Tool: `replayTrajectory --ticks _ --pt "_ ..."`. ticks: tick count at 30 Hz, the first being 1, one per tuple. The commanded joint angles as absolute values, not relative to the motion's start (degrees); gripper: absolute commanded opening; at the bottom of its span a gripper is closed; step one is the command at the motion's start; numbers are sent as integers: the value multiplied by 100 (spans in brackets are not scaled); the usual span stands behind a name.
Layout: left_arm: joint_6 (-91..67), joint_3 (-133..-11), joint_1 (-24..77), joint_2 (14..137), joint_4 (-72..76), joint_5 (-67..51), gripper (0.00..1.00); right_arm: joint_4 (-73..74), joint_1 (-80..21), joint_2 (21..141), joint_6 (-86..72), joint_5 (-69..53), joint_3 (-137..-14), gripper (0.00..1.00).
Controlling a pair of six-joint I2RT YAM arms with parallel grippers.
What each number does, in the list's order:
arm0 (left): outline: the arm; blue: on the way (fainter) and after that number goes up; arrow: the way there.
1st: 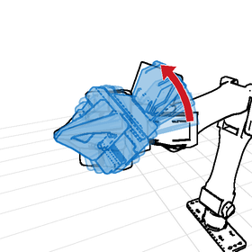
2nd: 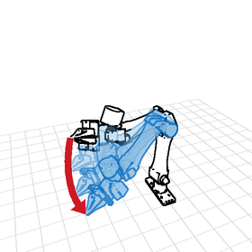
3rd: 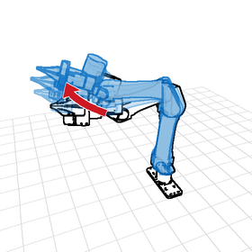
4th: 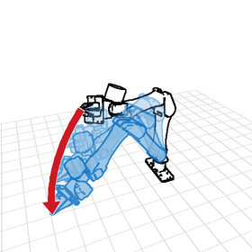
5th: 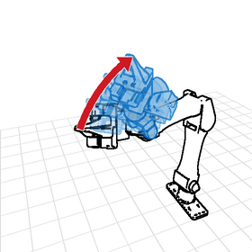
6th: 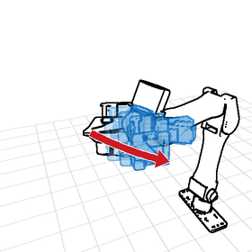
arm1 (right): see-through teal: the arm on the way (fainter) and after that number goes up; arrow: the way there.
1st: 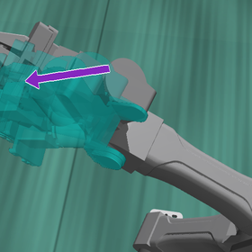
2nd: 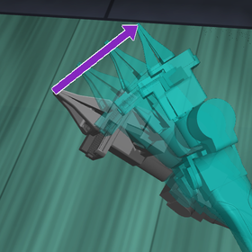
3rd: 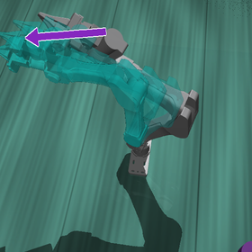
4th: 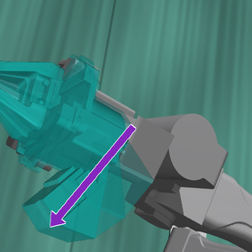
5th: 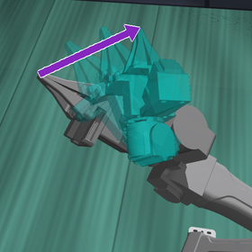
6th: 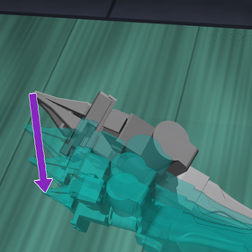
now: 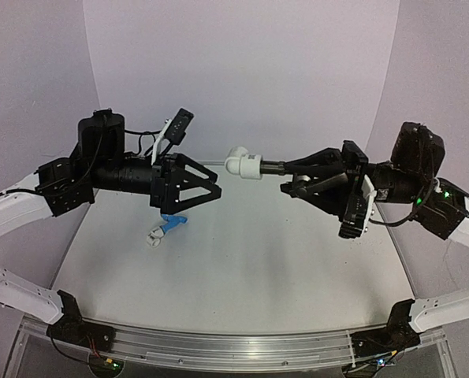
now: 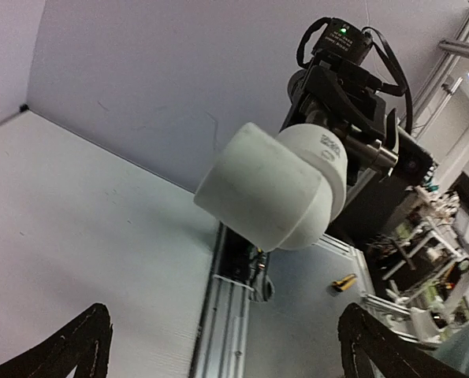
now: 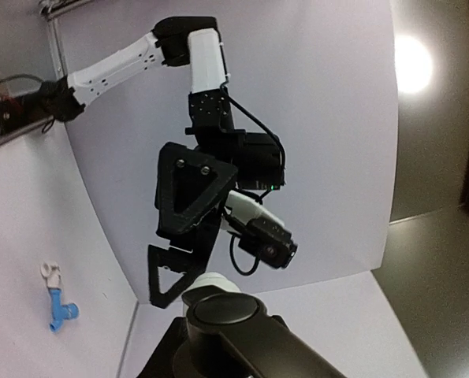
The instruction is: Install the water faucets
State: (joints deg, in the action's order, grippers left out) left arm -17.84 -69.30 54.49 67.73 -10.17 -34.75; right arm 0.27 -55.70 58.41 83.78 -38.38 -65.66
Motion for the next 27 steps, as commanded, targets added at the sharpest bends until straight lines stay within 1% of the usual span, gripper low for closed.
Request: replayTrajectory --ticks 1,8,13,22,27 --pt "-3763 -6896 5057 7043 -63 -5731 100 -458 -5632 5772 10179 -3687 -6518 0" --pt "-5047 -6736 4904 7353 1333 -6355 100 -450 -5631 5754 10997 -3525 -6232 0" --pt "-5233 -6948 4902 7657 1379 -6421 98 -443 -5629 5765 11230 -3646 -6067 0" --pt "-4927 -7383 4904 8027 902 -6304 83 -435 -5694 5817 11172 -3835 -5964 0" --pt "-5086 -7403 4913 8151 1244 -6498 73 -442 -5764 5909 11161 -3755 -5951 0"
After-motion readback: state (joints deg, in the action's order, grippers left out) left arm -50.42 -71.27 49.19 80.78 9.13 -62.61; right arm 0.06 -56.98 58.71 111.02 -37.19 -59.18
